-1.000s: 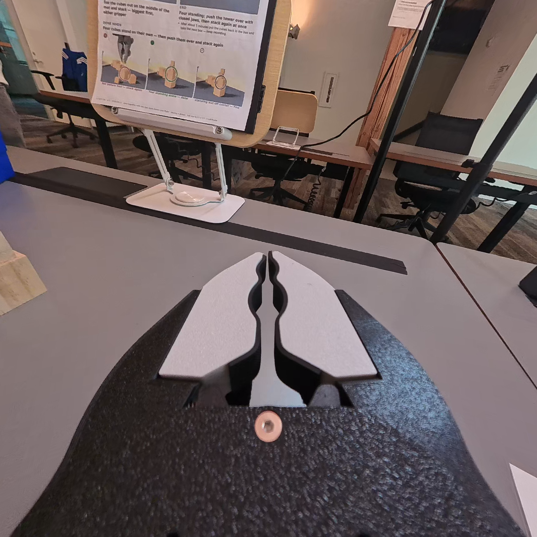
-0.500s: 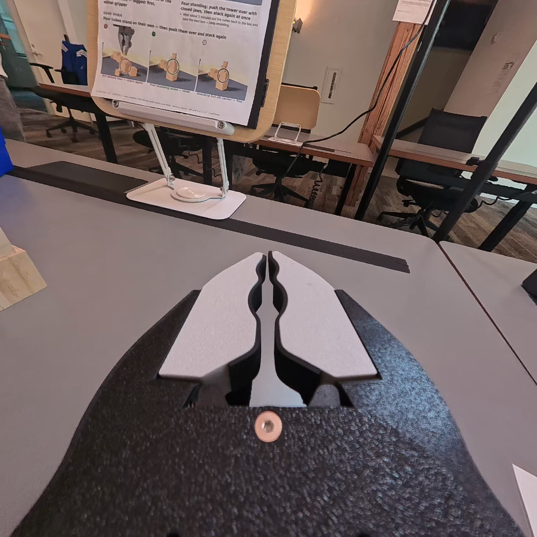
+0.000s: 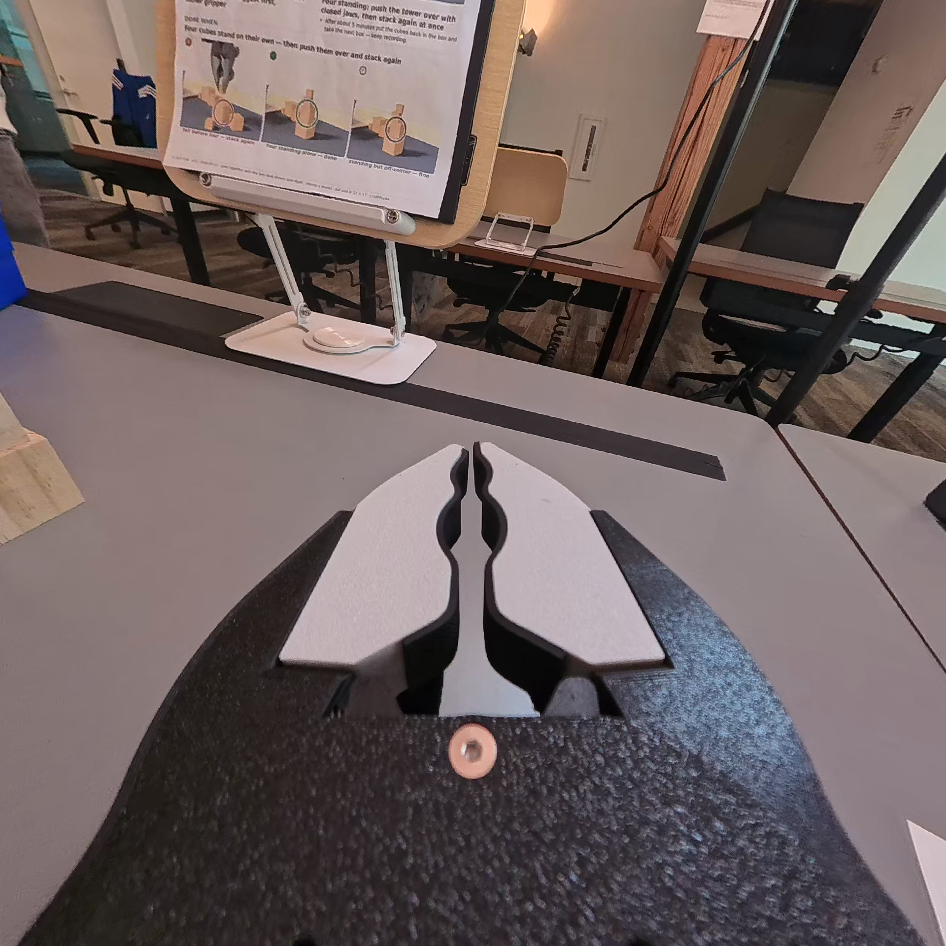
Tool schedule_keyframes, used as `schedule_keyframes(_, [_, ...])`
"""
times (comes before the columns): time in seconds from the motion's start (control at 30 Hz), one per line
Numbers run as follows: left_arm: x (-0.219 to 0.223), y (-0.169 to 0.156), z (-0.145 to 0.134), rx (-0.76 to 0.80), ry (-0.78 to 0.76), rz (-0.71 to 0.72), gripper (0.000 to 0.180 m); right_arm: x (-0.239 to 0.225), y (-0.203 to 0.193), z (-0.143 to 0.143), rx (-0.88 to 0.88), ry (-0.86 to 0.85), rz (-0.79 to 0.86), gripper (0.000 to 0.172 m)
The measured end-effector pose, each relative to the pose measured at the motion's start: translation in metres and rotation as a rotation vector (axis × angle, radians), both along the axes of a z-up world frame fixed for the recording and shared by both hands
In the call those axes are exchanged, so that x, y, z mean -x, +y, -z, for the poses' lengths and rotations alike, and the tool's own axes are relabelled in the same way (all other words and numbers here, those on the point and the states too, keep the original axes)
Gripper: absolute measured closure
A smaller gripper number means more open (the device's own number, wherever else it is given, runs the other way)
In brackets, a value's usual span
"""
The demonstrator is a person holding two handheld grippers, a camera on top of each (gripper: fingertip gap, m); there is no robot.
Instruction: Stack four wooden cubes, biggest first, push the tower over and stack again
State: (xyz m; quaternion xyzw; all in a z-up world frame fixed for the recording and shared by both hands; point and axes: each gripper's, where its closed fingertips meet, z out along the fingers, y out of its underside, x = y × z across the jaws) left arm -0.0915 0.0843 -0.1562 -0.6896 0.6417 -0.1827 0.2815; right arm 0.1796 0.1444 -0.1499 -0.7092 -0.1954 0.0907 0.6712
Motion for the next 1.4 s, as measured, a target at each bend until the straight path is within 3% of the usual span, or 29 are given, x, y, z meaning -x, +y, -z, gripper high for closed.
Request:
schedule_keyframes(0.2, [-0.002, 0.005, -0.002, -0.016, 0.020, 0.002, 0.159, 0.001, 0.000, 0.001, 0.004, -0.003, -0.005, 0.169])
schedule_keyframes(0.8, [-0.002, 0.003, -0.004, 0.005, 0.013, 0.051, 0.154, 0.001, 0.000, 0.003, 0.007, -0.006, -0.007, 0.169])
schedule_keyframes(0.97, [-0.004, -0.001, -0.032, -0.014, -0.167, 0.018, 0.148, 0.001, 0.000, 0.002, 0.005, -0.003, -0.005, 0.169])
schedule_keyframes(1.07, [0.001, 0.008, -0.059, -0.073, -0.392, -0.120, 0.163, 0.000, 0.000, 0.002, 0.002, -0.003, -0.002, 0.169])
schedule_keyframes(1.13, [0.014, 0.020, -0.070, -0.147, -0.527, -0.282, 0.180, 0.000, 0.000, 0.001, -0.002, -0.003, 0.001, 0.169])
schedule_keyframes(1.2, [0.032, 0.031, -0.069, -0.222, -0.613, -0.475, 0.180, 0.000, 0.000, 0.001, -0.005, -0.003, 0.002, 0.169])
schedule_keyframes(1.3, [0.062, 0.036, -0.045, -0.317, -0.601, -0.759, 0.180, 0.000, 0.000, 0.001, -0.004, -0.004, 0.006, 0.169])
schedule_keyframes(1.4, [0.077, 0.028, -0.011, -0.380, -0.483, -0.931, 0.180, -0.001, 0.000, 0.001, -0.006, -0.003, 0.009, 0.169])
